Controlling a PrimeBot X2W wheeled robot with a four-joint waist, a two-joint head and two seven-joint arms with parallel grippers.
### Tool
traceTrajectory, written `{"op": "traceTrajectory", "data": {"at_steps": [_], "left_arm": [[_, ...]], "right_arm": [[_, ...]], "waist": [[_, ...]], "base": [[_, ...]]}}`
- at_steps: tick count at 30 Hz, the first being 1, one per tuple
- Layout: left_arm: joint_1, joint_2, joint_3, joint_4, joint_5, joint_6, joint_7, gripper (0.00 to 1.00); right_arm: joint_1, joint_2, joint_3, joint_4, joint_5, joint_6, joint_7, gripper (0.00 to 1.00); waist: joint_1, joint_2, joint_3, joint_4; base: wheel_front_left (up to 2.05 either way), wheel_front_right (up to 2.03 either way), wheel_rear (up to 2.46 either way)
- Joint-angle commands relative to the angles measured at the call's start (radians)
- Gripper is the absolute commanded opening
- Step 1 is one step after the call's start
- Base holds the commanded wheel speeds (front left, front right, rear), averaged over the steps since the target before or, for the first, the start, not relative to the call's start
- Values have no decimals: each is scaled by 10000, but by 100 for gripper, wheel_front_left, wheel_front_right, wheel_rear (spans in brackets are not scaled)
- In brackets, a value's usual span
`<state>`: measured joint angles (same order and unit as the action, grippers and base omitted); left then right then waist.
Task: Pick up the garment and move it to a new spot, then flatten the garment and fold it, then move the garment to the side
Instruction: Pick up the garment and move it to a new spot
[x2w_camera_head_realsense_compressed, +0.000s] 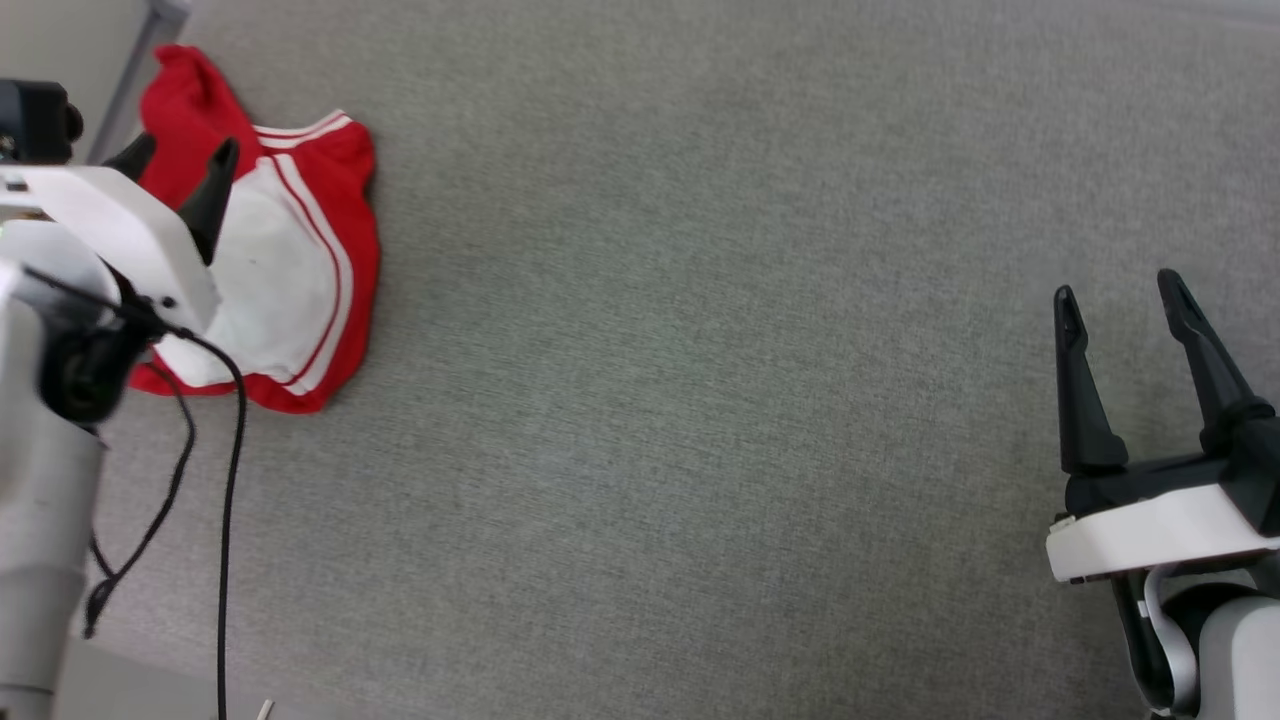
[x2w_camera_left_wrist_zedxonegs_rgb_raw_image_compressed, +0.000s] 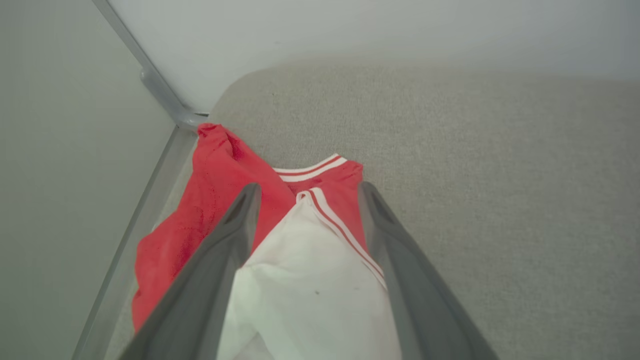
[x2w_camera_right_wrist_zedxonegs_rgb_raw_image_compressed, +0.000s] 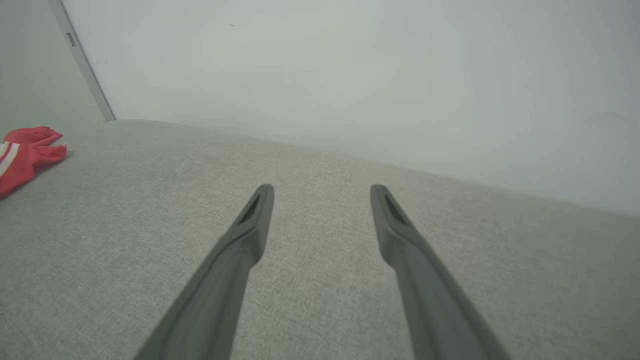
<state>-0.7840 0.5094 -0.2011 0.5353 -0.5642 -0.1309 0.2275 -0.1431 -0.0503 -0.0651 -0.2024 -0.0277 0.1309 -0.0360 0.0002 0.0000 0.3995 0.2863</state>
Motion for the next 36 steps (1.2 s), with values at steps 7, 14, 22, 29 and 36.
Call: {"op": "traceTrajectory", "data": {"at_steps": [7,14,22,29,36], "left_arm": [[-679,929,-824,1263,-1470,5,2778,100],[-548,905,-1396,2183,-2385,5,3961,100],[-176,355,-2023,3010,-3064,1,4220,7],[-411,643,-2250,3388,-2874,3,2923,0],[-1054,748,-2181,3683,-2254,144,604,0]], "right_arm": [[-534,-1,201,61,184,-5,-69,100],[-739,-1,253,29,194,-3,-6,100],[-899,-1,249,-129,62,-3,-158,100],[-567,-1,167,222,277,-3,-246,100],[-148,1,21,678,575,-3,-490,100]], "waist": [[-2,0,840,-479],[-2,0,1259,-696],[-2,0,1300,-800],[-2,0,505,-766],[-2,0,-807,-636]], "base": [[0,0,0],[0,0,0],[0,0,0],[0,0,0],[0,0,0]]}}
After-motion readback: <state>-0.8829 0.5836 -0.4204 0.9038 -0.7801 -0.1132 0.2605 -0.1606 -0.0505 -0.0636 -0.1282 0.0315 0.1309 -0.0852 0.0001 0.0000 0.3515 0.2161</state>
